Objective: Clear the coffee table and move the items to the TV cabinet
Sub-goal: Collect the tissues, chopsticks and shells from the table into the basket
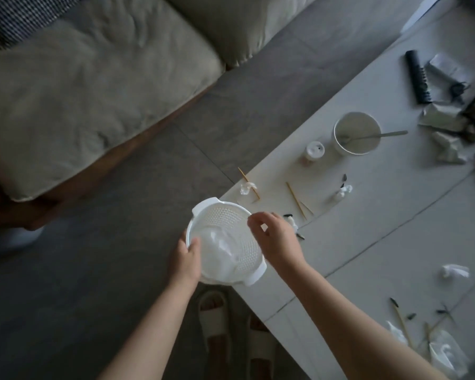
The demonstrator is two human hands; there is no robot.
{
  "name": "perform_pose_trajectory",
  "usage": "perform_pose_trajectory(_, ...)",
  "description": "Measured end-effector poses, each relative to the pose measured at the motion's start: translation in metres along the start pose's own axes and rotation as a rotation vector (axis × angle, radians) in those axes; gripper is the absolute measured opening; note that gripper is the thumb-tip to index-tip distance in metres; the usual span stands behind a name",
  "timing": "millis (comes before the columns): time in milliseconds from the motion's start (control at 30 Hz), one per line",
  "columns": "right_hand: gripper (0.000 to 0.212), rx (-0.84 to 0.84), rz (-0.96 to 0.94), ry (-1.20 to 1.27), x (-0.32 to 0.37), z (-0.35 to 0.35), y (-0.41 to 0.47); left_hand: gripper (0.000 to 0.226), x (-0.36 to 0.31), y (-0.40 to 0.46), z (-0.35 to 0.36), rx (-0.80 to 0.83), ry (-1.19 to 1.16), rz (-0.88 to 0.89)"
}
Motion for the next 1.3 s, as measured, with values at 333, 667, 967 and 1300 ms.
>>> perform_pose_trajectory(333, 0.037, 0.005, 0.1, -0.274, -0.031, 0.008, 0.089, 0.02, -0.019, 0.049, -0.018, 0.016, 0.051, 0.103)
perform_pose_trajectory(667, 0.037, 0.055, 0.051, -0.366, -0.054, 0.071, 0.133, 0.012, -0.014, 0.07, -0.027, 0.06, 0.073, 0.161)
perform_pose_trajectory(967, 0.019, -0.32, 0.05, 0.094, -0.012, 0.002, 0.076, 0.029, -0.024, 0.057, -0.022, 0.044, 0.096, 0.128)
perform_pose_trajectory(1300, 0.03, -0.307, 0.46, 0.025, -0.119, -0.012, 0.026, 0.03, -0.028, 0.039, -0.006, 0.063, 0.083, 0.122)
Point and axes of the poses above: each hand's wrist, its own y-axis towards the middle knuckle, its own z-axis out of the palm, x = y × z, the point moved 9 cm from there along y, towards the middle knuckle, and after that the axes turned 5 degrees about y, right-handed, at the moved point
